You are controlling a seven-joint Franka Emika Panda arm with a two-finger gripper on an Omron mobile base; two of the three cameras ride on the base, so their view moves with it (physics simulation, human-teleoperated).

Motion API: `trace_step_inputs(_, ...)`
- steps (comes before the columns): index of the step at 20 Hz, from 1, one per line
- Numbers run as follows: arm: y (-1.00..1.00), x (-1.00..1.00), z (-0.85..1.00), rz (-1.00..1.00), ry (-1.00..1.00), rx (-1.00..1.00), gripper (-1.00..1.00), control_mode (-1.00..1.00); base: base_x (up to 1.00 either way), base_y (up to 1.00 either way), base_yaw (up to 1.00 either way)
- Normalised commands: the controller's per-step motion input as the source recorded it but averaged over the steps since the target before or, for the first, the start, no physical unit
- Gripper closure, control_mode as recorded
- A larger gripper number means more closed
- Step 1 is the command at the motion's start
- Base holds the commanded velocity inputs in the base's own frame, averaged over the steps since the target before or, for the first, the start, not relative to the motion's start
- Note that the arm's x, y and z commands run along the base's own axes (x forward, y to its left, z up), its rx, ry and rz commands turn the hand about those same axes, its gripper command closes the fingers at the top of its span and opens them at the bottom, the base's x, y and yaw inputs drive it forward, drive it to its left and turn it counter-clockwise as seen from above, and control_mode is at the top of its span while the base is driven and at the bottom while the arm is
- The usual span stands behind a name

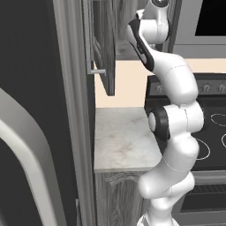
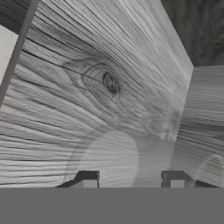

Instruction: There is a bowl on the dining counter. Grab a lemon wedge from the fridge and place it in the bowl. Then get the liquor bottle and glass cup from the cabinet and place them next to the bowl.

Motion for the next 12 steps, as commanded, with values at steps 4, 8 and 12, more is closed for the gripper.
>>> trace_step_inputs(4, 0.00, -0.42, 0.00, 0.00, -0.10, 0.02, 1.00, -1.00, 0.00, 0.00, 0.00)
trace_step_inputs(8, 0.00, -0.54, 0.00, 0.00, -0.12, 0.02, 1.00, -1.00, 0.00, 0.00, 0.00)
trace_step_inputs(12, 0.00, -0.62, 0.00, 0.00, -0.11, 0.03, 1.00, -1.00, 0.00, 0.00, 0.00)
